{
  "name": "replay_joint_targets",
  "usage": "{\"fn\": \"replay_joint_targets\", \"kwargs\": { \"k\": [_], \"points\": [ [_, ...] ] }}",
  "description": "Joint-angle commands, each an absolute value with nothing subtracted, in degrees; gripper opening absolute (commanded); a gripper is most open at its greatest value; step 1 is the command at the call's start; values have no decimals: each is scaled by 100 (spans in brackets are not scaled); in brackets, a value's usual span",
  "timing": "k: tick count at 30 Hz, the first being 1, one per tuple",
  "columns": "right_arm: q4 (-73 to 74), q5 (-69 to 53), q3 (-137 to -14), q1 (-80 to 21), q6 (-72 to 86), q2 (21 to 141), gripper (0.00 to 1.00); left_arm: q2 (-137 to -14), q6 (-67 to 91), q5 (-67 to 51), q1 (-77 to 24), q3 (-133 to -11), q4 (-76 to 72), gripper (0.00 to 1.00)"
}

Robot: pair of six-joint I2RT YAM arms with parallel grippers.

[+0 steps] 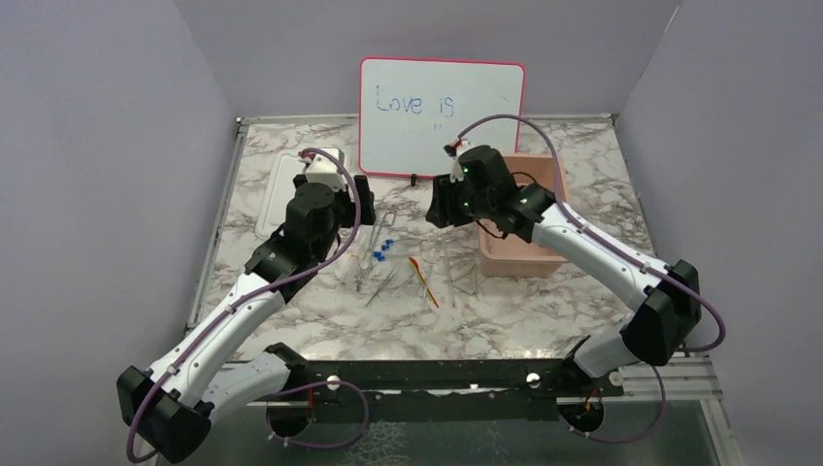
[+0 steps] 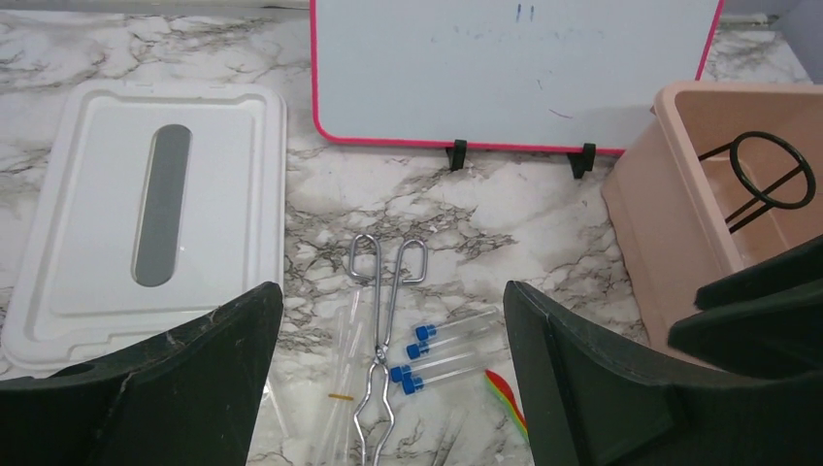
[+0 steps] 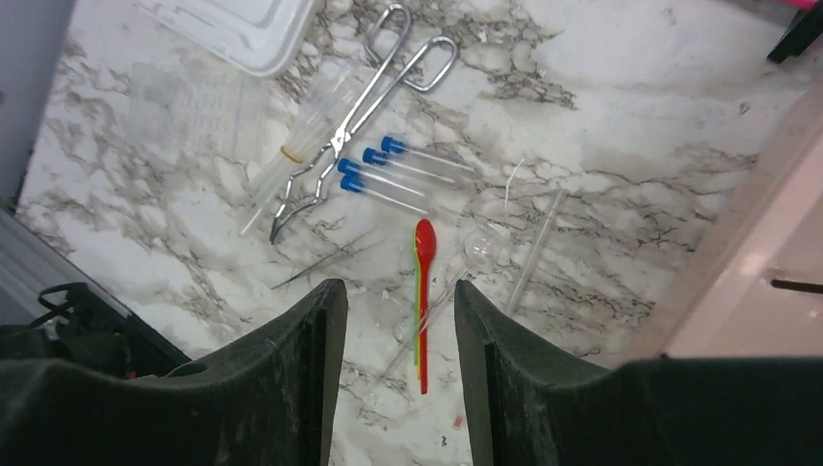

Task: Organize the chemistry lab equipment

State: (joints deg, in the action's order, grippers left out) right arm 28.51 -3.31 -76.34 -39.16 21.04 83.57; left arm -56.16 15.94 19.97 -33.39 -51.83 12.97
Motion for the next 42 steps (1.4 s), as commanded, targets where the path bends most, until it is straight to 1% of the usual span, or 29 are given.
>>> {"fn": "replay_joint_targets", "kwargs": {
  "k": [1,3,8,14,21,27,34,38,42],
  "points": [
    [2968,715,-7481,-4416,2469,8799,49,-5370,1715,2303,-3340,-5093,1121,86],
    [3127,1100,-7409,-4625,2590,8952,49,-5367,1716,2303,-3333,-5050,1095,86],
    [3300,1597,-7234,-4981,2887,9338,49,-5440,1712,2260,-3336,-4995,1008,86],
    [3124,1636,-6974,-5206,3330,9868,48,-5555,1731,2264,-3327,-5009,1006,86],
    [2777,1332,-6787,-5212,3539,10159,35,-5609,1784,2285,-3305,-4979,1002,86],
    [2584,1188,-6776,-5212,3747,10403,36,-5633,1785,2276,-3296,-4966,989,86],
    [2743,1359,-6909,-5212,4052,10685,36,-5595,1758,2285,-3287,-4932,995,86],
    [2729,1372,-6983,-5212,4118,10784,28,-5598,1758,2285,-3287,-4922,993,86],
    [2756,1392,-7091,-5212,4190,10846,15,-5587,1753,2290,-3280,-4924,993,86]
  ]
}}
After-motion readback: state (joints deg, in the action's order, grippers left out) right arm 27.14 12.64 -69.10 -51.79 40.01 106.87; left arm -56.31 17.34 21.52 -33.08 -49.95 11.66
